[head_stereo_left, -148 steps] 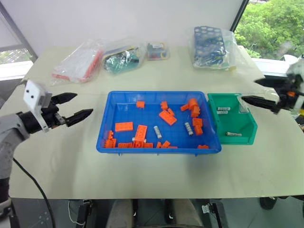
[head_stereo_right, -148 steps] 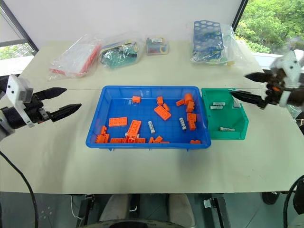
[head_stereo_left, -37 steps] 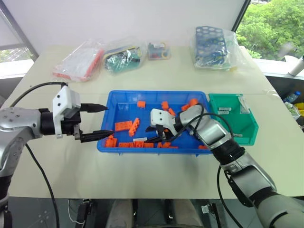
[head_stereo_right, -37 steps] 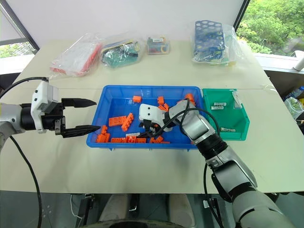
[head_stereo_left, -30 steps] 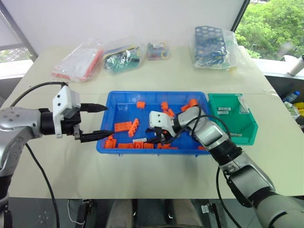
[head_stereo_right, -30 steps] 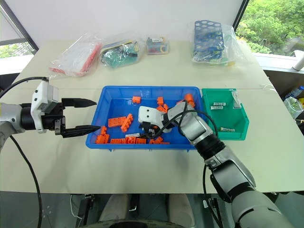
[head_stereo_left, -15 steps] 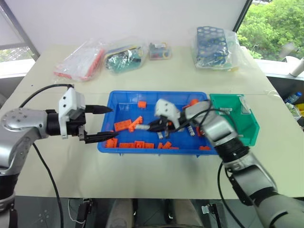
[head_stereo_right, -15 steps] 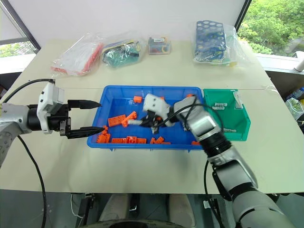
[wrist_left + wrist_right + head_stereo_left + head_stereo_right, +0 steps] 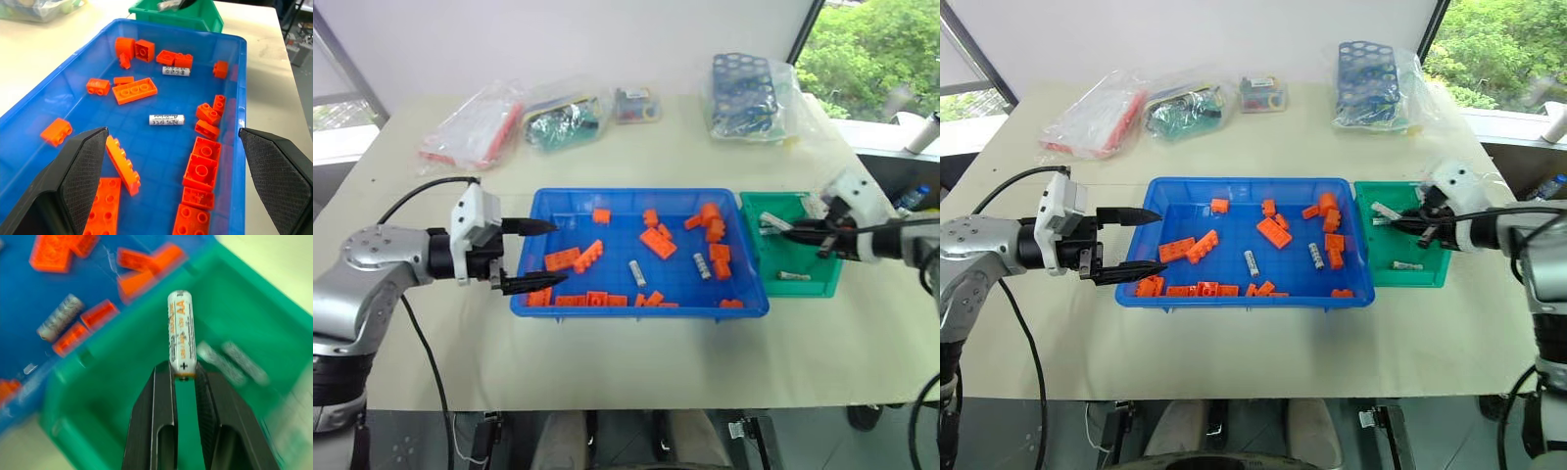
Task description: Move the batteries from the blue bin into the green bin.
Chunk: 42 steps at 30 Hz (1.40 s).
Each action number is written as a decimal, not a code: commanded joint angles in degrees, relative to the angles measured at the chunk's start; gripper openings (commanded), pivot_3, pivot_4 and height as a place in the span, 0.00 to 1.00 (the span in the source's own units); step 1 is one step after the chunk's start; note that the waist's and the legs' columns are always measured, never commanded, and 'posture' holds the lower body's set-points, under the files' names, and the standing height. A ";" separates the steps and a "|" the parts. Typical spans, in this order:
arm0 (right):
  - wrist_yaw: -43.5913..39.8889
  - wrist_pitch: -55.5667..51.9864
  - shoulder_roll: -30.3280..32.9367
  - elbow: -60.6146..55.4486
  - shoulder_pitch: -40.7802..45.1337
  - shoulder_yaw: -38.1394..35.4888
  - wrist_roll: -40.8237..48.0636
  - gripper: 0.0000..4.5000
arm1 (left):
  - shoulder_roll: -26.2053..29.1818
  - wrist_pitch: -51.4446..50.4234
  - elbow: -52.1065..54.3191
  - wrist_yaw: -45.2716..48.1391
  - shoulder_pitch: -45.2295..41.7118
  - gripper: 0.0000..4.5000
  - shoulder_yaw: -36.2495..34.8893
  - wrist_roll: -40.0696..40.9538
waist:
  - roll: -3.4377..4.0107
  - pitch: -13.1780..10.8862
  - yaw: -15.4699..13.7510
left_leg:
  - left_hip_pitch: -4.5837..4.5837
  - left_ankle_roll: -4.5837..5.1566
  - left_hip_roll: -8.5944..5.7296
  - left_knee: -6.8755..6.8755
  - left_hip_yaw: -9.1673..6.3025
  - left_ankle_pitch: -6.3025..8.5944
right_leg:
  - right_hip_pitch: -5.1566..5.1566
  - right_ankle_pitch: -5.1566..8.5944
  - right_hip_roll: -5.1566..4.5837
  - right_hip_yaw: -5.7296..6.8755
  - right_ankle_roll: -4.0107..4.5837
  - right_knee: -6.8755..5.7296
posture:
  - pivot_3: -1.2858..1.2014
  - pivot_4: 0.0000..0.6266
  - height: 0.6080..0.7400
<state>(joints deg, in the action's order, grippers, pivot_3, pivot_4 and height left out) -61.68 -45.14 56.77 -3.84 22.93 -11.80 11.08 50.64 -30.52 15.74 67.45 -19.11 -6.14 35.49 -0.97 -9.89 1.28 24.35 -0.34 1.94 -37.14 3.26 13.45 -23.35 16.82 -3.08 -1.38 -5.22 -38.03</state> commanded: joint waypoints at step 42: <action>20.74 -17.16 -32.59 -1.17 14.66 30.81 8.03 0.57 | -0.81 0.00 0.62 -1.35 -4.34 1.00 0.43 -0.98 | -0.08 0.03 -0.39 | 0.14 0.00 0.10 -0.07 -0.14 0.00 | -0.05 0.01 0.20 0.02 0.03 -0.02 | 0.52 0.24 1.00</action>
<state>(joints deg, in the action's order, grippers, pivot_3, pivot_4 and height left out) -41.08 -63.06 24.27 -5.57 37.28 17.90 19.83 49.38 -31.04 15.90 65.99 -22.34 -5.00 34.38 -1.06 -9.86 0.89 24.49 -0.34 2.04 -37.21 3.12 13.44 -23.39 16.82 -2.88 -1.36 -5.19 -38.05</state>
